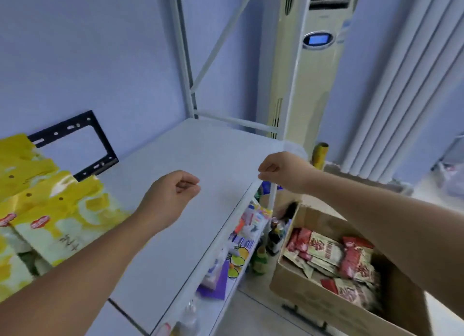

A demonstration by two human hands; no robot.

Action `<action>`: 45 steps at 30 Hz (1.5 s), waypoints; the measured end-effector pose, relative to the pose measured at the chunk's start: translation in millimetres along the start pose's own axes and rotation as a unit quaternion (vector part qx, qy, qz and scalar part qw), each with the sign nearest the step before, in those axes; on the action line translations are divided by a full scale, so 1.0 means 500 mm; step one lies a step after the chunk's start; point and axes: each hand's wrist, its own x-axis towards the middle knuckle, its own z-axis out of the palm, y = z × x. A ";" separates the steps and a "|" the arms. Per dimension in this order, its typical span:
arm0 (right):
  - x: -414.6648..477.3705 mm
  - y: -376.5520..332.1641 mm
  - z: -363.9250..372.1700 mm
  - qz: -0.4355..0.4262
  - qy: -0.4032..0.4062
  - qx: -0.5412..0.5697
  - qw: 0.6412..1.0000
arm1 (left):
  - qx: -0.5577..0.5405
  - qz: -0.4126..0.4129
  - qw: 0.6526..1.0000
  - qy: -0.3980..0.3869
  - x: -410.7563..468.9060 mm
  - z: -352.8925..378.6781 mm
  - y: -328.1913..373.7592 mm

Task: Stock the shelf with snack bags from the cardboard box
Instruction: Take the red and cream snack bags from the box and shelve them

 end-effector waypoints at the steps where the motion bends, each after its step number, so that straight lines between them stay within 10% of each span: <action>1: -0.018 0.037 -0.019 0.015 0.004 -0.003 1.000 | -0.003 0.003 1.000 -0.017 0.011 0.033 0.020; 22: -0.218 0.717 -0.142 0.254 -0.001 0.070 0.965 | 0.033 0.005 0.965 -0.262 0.154 0.680 0.252; 45: -0.143 1.072 0.046 0.473 -0.082 0.085 0.873 | 0.029 -0.108 0.894 -0.435 0.397 1.093 0.056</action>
